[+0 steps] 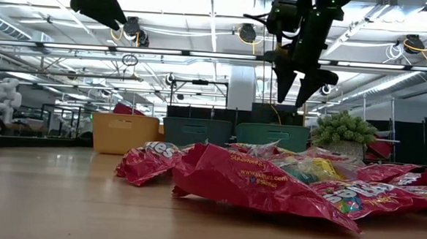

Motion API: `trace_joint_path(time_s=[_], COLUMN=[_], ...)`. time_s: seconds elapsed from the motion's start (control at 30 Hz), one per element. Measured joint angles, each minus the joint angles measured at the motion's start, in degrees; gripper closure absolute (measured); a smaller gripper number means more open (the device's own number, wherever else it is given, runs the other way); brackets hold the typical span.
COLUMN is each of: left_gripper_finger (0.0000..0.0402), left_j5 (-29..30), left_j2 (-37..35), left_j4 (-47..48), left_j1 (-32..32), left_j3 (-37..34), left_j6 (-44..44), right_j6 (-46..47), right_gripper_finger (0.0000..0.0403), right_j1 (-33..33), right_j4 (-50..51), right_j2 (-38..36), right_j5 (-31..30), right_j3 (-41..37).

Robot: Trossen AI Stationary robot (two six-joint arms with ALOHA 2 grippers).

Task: Sort candy
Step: Put the transparent orange gummy into the blue bin

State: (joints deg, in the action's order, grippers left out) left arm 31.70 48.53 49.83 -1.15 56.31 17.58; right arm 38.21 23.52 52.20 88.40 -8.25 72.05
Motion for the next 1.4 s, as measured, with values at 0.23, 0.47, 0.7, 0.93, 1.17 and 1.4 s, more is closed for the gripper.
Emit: trace_joint_path(time_s=[0.23, 0.47, 0.7, 0.93, 1.17, 1.4], left_gripper_finger=[0.0104, 0.0104, 0.0104, 0.0104, 0.0104, 0.0104], left_j5=[-0.1, -0.1, -0.2, -0.2, -0.5, -3.4], left_j2=[0.0, 0.0, 0.0, 0.0, 0.0, 0.0], left_j4=[0.0, 0.0, 0.0, 0.0, 0.0, 0.1], left_j1=[0.0, 0.0, 0.0, 0.0, 0.0, 0.0], left_j3=[0.0, 0.0, 0.0, 0.0, 0.0, 0.0], left_j6=[0.0, 0.0, 0.0, 0.0, 0.1, 0.1], right_j6=[-3.0, 4.6, 11.2, 17.0, 28.3, 40.1], right_gripper_finger=[0.0171, 0.0179, 0.0179, 0.0179, 0.0179, 0.0179], right_j1=[-5.2, -13.8, -22.6, -31.5, -39.5, -43.7], right_j4=[-3.9, -6.2, -10.6, -15.8, -17.3, -25.5], right_j2=[0.0, 0.0, 0.0, 3.5, 13.2, 24.6], right_j5=[1.1, 1.1, -2.3, -16.3, -27.4, -35.9], right_j3=[0.0, 0.0, 0.0, 0.0, 0.0, -0.1])
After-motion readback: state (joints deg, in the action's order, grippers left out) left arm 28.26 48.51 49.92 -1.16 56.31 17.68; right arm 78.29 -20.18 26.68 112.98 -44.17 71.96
